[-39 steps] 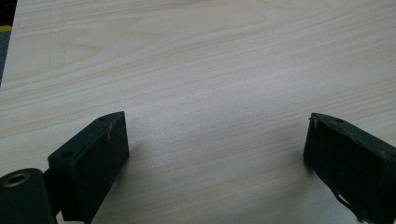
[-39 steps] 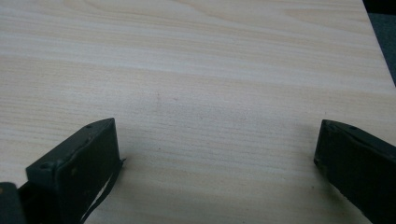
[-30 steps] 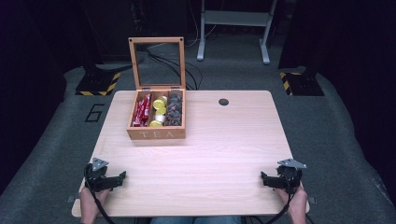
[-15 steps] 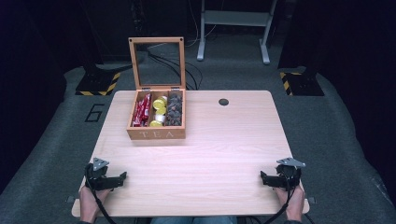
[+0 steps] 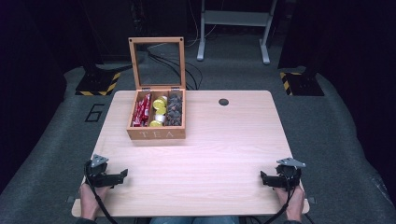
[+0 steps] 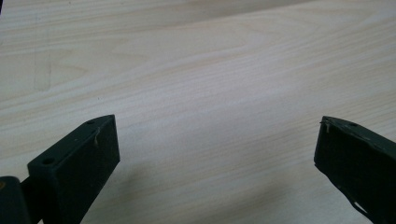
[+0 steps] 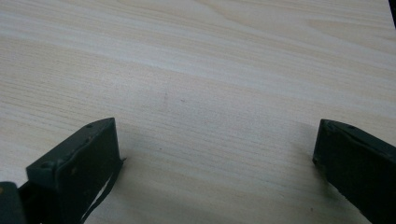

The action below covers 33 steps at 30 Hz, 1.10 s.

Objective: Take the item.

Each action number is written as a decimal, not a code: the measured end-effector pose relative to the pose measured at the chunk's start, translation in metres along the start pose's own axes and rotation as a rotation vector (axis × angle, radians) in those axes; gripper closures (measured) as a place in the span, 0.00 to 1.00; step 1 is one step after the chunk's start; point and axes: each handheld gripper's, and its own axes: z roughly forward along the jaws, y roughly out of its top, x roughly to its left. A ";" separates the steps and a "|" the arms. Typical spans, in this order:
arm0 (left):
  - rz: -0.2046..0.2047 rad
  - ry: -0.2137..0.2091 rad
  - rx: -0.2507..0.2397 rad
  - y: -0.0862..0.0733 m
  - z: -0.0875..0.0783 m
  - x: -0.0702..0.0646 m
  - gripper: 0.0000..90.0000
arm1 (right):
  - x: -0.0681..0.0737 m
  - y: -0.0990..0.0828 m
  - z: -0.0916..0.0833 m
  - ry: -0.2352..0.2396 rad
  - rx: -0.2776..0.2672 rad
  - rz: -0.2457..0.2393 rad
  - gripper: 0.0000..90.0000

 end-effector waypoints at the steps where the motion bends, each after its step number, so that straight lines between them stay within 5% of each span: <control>1: 0.005 -0.007 0.003 0.002 0.000 0.000 0.00 | 0.000 0.000 0.000 -0.003 -0.004 0.004 0.00; 33: 0.068 -0.061 -0.053 0.082 0.002 -0.006 0.02 | 0.000 -0.001 0.000 -0.001 -0.009 0.009 0.00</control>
